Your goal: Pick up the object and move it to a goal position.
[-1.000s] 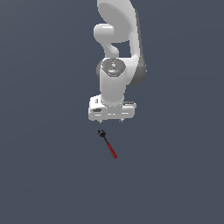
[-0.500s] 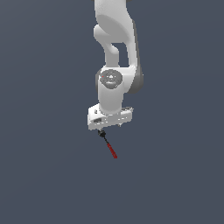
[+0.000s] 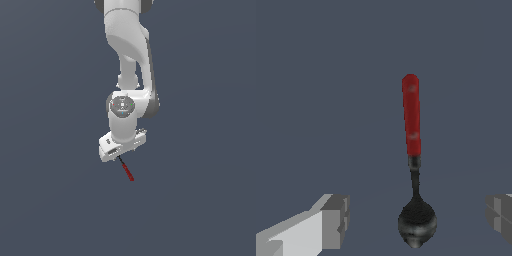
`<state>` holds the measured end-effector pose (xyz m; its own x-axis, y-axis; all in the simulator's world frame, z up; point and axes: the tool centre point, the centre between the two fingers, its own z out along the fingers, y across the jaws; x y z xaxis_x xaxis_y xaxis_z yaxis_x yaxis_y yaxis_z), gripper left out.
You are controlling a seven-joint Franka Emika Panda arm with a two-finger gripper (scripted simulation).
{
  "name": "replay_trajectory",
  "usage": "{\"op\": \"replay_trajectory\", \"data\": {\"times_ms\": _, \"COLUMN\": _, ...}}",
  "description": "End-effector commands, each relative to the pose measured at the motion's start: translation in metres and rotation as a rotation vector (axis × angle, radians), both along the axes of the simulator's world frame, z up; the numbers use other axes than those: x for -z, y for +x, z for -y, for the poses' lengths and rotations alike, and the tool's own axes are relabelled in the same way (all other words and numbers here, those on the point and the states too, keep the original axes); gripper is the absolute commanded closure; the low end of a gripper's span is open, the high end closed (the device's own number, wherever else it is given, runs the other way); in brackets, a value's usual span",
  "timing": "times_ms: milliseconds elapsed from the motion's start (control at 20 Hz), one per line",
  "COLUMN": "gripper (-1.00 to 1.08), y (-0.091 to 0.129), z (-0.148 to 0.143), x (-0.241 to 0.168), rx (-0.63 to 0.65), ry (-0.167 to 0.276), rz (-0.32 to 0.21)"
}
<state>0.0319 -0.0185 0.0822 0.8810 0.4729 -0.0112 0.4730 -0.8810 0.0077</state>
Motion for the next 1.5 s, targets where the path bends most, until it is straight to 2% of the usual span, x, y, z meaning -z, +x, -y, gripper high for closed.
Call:
{"op": "replay_trajectory", "data": {"times_ms": 0, "gripper": -0.92, "y": 0.004, "z": 0.001, "x": 0.007, "rx": -0.043, "ry": 0.004, "rz": 0.002}}
{"op": "replay_trajectory", "data": {"times_ms": 350, "gripper": -0.92, "y": 0.009, "z": 0.004, "x": 0.020, "rx": -0.110, "ry": 0.011, "rz": 0.005}}
{"op": "replay_trajectory", "data": {"times_ms": 750, "gripper": -0.92, "y": 0.009, "z": 0.005, "x": 0.024, "rx": -0.116, "ry": 0.012, "rz": 0.005}}
{"op": "replay_trajectory", "data": {"times_ms": 1200, "gripper": -0.92, "y": 0.008, "z": 0.004, "x": 0.063, "rx": -0.120, "ry": 0.012, "rz": 0.005}}
{"op": "replay_trajectory", "data": {"times_ms": 1450, "gripper": -0.92, "y": 0.009, "z": 0.004, "x": 0.072, "rx": -0.120, "ry": 0.012, "rz": 0.005}}
